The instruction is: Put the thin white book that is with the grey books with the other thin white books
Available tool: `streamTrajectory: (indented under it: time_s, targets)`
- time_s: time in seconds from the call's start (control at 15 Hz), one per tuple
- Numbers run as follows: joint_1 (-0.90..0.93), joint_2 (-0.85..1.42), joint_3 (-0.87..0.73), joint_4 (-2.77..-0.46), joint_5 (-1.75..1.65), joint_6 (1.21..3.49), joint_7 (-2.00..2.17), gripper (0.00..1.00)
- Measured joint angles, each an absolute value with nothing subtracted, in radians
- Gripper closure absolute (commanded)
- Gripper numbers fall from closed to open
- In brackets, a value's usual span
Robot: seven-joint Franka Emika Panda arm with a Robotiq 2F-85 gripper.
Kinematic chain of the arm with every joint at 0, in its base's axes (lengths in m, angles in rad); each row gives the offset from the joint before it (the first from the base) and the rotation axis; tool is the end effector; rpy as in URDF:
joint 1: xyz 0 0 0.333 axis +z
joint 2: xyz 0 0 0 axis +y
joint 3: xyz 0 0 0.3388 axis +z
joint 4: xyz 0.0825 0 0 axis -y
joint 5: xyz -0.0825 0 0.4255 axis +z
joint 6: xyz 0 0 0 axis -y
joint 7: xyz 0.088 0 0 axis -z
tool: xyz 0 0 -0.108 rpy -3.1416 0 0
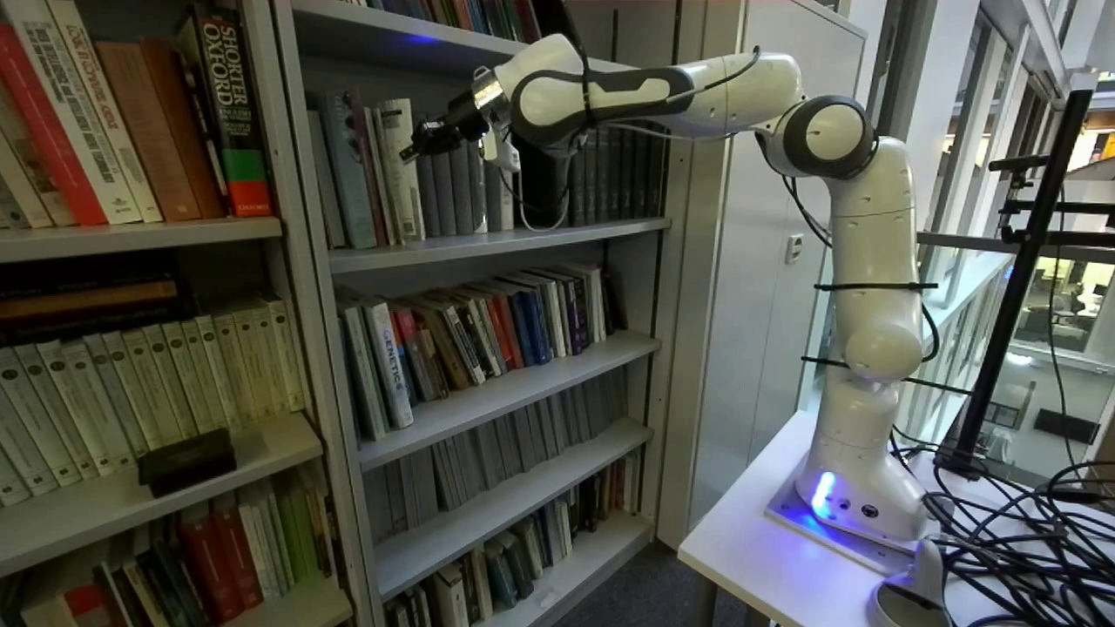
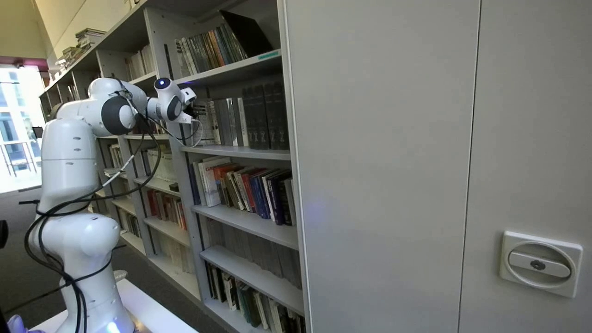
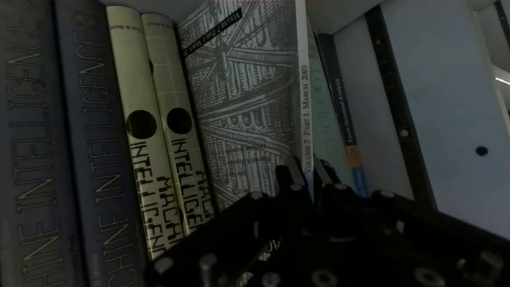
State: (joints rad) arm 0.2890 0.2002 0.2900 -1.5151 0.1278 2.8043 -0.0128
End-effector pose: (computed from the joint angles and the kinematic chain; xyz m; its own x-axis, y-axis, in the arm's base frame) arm 0.6149 0.3650 0.7014 0.4680 0.1146 0.8763 0.5249 -0.8338 -0.1713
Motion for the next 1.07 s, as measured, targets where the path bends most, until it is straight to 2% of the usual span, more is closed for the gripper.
streamTrajectory:
  time_s: [0.27,0.73,1.07]
  targets:
    - [0.284,0.221,0.29,-1.483,0.178,2.804,-0.012,0.98]
    - [0.336,0.273,0.119,-1.452,-0.232,2.854,0.181,0.98]
    - [0.395,0.295,0.082,-1.413,-0.282,2.823,0.307,0.98]
